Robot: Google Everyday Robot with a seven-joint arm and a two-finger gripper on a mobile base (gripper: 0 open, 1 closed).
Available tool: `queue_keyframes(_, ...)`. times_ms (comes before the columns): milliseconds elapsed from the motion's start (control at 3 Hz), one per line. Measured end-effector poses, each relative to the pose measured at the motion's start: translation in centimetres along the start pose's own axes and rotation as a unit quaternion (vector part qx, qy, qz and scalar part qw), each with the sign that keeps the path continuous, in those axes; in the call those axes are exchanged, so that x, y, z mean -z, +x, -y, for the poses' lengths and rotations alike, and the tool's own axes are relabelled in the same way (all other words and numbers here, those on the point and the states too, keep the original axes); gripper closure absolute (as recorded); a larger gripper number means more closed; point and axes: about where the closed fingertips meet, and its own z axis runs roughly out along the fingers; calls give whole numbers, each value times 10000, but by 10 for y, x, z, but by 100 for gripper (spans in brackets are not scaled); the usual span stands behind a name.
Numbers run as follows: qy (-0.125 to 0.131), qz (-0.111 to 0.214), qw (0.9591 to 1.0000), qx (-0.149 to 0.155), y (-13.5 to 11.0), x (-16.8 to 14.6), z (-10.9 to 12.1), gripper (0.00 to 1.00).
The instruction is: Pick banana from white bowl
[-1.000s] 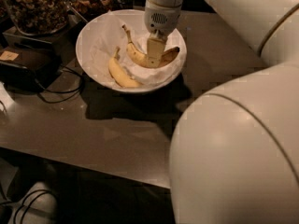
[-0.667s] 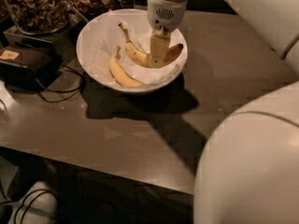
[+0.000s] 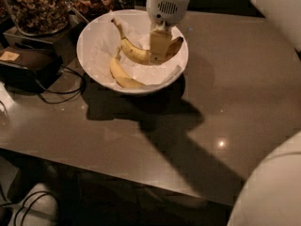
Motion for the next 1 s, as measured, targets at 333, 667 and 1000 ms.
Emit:
queue_keyframes(333, -145, 181, 9997, -75, 4, 15, -26, 100)
queue_keyframes(667, -200, 496, 9984, -208, 19, 35, -68, 100)
queue_keyframes(1000, -127, 551, 9982, -206, 16, 35, -64, 100)
